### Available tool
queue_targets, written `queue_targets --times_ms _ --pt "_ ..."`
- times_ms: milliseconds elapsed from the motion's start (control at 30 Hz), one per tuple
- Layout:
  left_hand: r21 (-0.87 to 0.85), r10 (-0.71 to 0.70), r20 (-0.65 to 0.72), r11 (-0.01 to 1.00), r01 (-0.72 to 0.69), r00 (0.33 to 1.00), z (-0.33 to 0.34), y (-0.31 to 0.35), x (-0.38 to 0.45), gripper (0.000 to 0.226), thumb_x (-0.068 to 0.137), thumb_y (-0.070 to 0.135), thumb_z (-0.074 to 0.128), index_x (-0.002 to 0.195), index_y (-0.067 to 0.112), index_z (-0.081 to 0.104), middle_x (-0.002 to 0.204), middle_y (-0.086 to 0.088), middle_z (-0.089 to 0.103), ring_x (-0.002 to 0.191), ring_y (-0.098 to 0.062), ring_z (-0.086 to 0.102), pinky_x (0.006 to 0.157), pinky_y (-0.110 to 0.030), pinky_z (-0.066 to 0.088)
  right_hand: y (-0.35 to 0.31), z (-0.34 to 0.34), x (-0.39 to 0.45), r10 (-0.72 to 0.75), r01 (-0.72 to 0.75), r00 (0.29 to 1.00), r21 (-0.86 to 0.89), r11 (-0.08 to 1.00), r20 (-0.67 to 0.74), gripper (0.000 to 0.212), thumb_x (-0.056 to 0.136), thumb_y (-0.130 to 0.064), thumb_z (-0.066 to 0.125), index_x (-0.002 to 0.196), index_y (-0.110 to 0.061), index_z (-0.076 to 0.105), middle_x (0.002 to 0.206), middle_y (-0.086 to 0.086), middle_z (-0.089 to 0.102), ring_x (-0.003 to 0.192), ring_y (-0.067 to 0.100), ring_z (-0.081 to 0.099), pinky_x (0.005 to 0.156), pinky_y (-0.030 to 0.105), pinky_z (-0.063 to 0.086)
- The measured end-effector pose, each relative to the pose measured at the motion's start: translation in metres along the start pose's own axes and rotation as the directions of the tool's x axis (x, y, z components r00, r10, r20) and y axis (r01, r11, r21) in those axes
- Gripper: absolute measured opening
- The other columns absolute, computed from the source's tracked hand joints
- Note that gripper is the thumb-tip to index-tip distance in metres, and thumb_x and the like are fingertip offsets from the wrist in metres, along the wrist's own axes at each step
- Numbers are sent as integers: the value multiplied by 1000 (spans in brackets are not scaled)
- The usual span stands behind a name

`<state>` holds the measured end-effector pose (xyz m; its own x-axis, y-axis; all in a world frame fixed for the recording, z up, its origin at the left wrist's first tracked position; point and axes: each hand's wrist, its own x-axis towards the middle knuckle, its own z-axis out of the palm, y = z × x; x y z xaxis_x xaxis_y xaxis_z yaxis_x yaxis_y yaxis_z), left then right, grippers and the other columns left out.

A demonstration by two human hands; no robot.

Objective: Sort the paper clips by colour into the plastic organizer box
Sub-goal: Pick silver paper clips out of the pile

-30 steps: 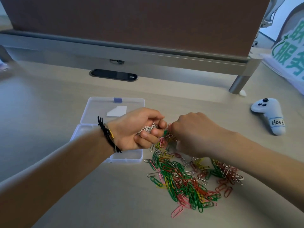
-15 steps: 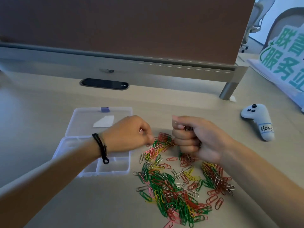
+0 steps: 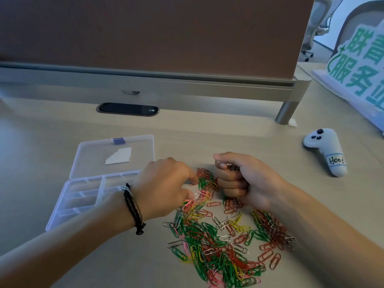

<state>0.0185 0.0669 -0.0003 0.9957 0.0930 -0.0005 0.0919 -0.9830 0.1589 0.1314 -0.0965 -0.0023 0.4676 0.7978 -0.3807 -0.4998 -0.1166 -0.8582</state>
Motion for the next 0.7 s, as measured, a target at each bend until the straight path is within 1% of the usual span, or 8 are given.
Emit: queue_targets --times_ms 100,200,267,367,467,567,633,700 --pt "42 38 -2 998 -37 999 -5 3 -1 48 88 52 64 134 43 55 106 12 70 98 -10 62 82 -26 46 1 -1 0 2 -2 1000 2 1000 -1 35 99 -23 46 65 -19 38 47 -8 18 46 12 4 38 23 6" --pt "-24 30 -71 999 -32 997 -4 6 -3 30 90 49 64 118 41 64 77 21 60 85 -4 59 76 -23 44 1 -2 -2 -5 5 1000 3 1000 -2 35 99 -22 45 65 -19 38 48 -7 18 46 12 4 37 22 7" --pt "-26 21 -57 999 -23 998 -2 8 -2 22 90 52 61 107 39 67 77 20 61 84 -3 60 78 -27 50 0 -2 -3 -11 11 1000 -3 1000 -7 36 99 -22 45 64 -19 38 47 -8 18 47 12 3 38 23 5" --pt "-8 -2 -14 1000 2 1000 -1 13 -1 20 92 52 59 102 37 68 84 12 66 87 -9 62 78 -31 51 -3 -1 -5 -12 12 1000 -12 1000 -13 36 99 -23 45 64 -19 38 46 -8 17 48 13 2 40 24 4" --pt "104 20 -4 994 -19 1000 1 17 -2 17 97 44 54 105 35 66 93 9 69 88 -12 64 77 -31 51 -3 -1 -5 -9 8 1000 -19 1000 -17 36 99 -23 45 64 -19 38 47 -8 16 48 13 2 40 24 4" --pt "253 94 -8 963 -89 996 4 18 -2 10 99 29 51 104 28 60 88 6 65 78 -16 62 72 -32 50 -1 -1 -4 5 -5 1000 20 1000 -19 36 98 -23 46 63 -19 40 47 -8 16 47 12 2 39 24 4" --pt "397 171 48 901 -175 984 4 24 -1 6 98 15 49 102 19 50 76 4 54 67 -19 51 63 -31 41 0 -2 -1 8 -3 999 122 992 -44 34 97 -22 49 64 -18 44 47 -9 16 45 10 4 37 21 5" --pt "445 216 104 863 -239 971 4 28 -2 15 93 6 48 99 18 42 66 4 37 60 -18 41 60 -31 32 0 -2 1 7 12 997 220 975 -82 29 95 -21 53 67 -17 48 46 -9 17 40 6 8 34 19 8"
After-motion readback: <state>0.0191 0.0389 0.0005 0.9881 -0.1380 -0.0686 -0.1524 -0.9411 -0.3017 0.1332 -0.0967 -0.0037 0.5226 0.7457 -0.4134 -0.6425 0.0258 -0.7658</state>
